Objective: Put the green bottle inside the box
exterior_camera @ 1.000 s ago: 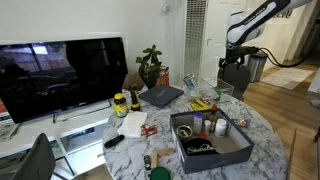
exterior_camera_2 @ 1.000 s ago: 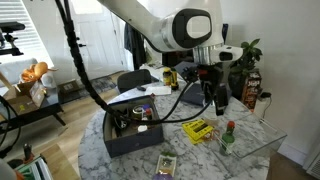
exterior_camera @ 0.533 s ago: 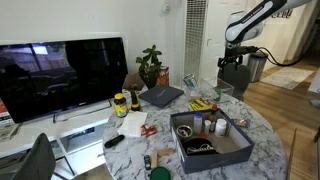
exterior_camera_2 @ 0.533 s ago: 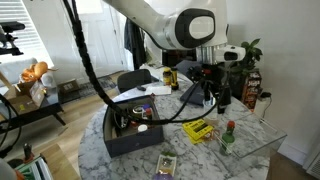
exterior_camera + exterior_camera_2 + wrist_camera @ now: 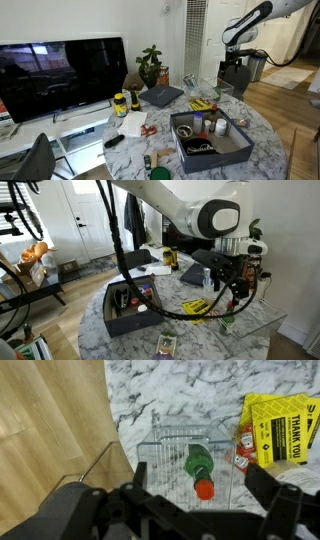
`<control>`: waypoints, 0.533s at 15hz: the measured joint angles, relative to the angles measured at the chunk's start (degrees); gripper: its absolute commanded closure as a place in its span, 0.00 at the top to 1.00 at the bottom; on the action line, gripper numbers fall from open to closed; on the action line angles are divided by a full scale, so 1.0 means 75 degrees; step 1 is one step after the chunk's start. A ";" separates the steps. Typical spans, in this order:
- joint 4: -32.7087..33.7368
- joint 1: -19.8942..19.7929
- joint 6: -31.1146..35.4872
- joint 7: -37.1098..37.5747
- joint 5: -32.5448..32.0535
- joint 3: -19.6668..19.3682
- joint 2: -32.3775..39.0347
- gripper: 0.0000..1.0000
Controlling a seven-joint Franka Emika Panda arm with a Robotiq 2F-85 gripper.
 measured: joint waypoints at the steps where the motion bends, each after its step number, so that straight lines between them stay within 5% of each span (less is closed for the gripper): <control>1: 0.0050 0.0003 -0.0006 0.0000 0.0001 0.0001 0.0046 1.00; 8: 0.0004 -0.0004 0.0238 -0.0170 0.0280 0.0065 0.0212 1.00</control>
